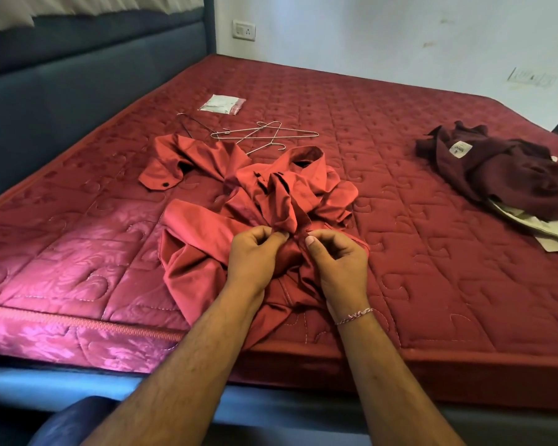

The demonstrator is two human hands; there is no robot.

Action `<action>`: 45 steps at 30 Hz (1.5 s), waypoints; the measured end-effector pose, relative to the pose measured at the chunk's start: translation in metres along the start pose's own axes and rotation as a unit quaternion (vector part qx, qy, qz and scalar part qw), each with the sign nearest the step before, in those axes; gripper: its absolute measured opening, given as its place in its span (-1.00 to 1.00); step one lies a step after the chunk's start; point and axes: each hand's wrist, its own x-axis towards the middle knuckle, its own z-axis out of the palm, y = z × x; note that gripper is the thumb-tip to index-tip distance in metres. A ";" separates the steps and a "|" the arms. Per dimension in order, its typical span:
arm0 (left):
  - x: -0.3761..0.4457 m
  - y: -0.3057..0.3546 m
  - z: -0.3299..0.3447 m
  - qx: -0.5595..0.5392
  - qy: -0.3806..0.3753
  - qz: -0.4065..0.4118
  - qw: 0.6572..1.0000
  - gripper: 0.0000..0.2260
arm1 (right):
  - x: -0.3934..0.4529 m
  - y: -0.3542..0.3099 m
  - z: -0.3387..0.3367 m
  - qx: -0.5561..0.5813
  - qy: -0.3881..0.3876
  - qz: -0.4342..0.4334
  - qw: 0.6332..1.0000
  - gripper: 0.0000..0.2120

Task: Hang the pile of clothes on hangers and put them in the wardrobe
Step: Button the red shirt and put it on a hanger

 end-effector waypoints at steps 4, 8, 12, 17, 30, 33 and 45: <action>-0.003 0.001 0.000 0.026 0.001 0.017 1.000 -0.85 | -0.001 -0.002 0.000 0.022 0.000 0.012 1.000 -0.78; -0.007 0.003 0.000 0.025 -0.021 0.041 0.999 -0.82 | -0.004 -0.004 0.000 0.013 -0.016 0.003 1.000 -0.82; -0.009 0.002 -0.003 0.028 -0.046 0.054 0.997 -0.75 | -0.005 -0.004 0.001 -0.023 -0.027 -0.029 0.999 -0.82; -0.011 0.003 -0.001 0.022 -0.055 0.045 0.997 -0.83 | -0.005 -0.002 -0.002 -0.057 -0.018 -0.061 0.996 -0.86; -0.005 -0.004 0.000 0.042 -0.041 0.020 0.998 -0.83 | -0.010 -0.002 0.002 -0.249 -0.006 -0.205 0.946 -0.87; -0.005 -0.005 -0.001 0.040 -0.042 0.005 0.998 -0.85 | -0.010 -0.002 0.003 -0.274 -0.009 -0.214 0.938 -0.87; -0.006 -0.005 -0.002 0.034 -0.070 -0.025 0.997 -0.84 | -0.015 -0.001 0.011 -0.366 0.005 -0.197 0.910 -0.83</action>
